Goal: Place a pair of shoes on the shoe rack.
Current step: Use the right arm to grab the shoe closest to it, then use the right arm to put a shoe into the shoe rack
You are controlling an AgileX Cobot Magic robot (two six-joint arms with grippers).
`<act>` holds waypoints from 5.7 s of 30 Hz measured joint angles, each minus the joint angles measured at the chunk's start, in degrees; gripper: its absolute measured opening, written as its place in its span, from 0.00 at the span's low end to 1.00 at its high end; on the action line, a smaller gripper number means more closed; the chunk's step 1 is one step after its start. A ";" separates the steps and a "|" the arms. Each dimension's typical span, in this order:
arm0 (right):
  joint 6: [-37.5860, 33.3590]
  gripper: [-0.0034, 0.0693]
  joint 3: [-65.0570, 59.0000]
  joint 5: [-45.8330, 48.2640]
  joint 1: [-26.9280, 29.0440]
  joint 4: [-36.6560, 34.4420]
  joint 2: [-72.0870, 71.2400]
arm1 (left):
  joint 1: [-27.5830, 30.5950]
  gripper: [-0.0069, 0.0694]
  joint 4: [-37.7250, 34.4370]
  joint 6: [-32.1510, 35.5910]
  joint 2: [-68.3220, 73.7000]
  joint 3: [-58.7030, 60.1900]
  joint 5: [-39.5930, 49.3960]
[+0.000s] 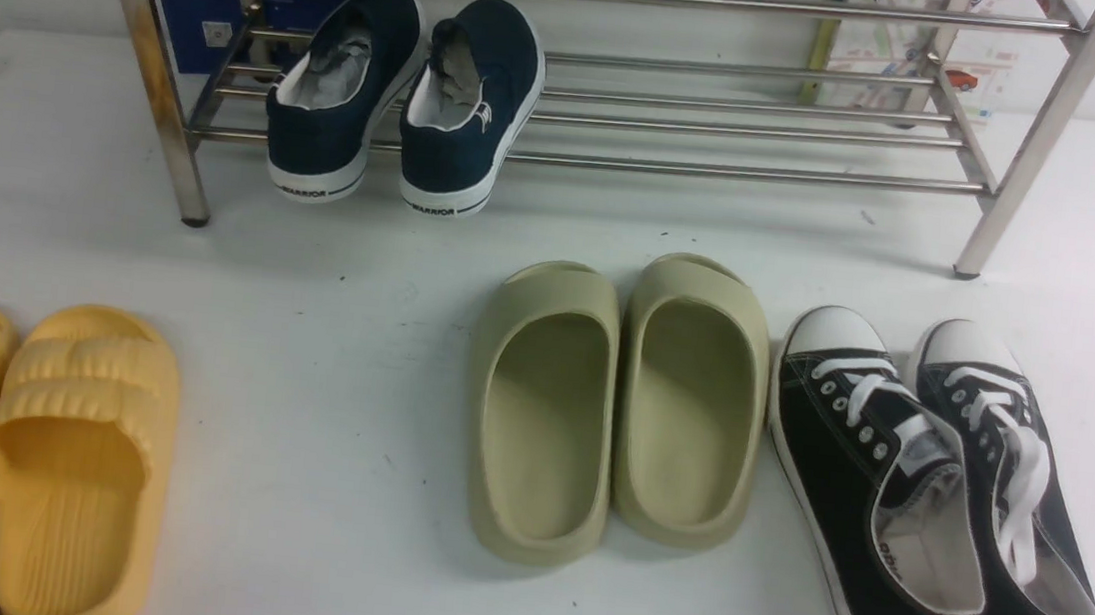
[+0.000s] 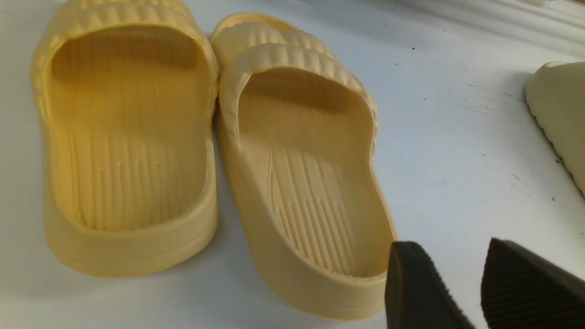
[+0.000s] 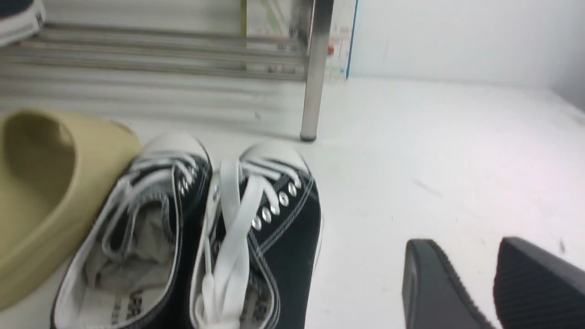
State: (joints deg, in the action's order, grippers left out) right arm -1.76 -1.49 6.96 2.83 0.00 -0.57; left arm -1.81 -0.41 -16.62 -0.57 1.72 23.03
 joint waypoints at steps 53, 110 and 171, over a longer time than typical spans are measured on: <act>20.78 0.48 48.26 40.56 -30.62 -4.74 72.77 | 0.00 0.40 0.00 0.00 0.00 0.00 0.00; 14.07 0.07 89.74 40.12 -33.59 -5.48 101.42 | 0.00 0.40 0.00 0.00 0.00 0.00 0.00; 4.90 0.07 127.50 42.77 -25.24 -1.79 132.26 | 0.06 0.40 0.00 0.00 0.00 0.00 0.00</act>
State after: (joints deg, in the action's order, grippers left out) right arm 3.14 126.01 49.73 -22.41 -1.79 131.68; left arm -1.74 -0.41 -16.62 -0.57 1.72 23.03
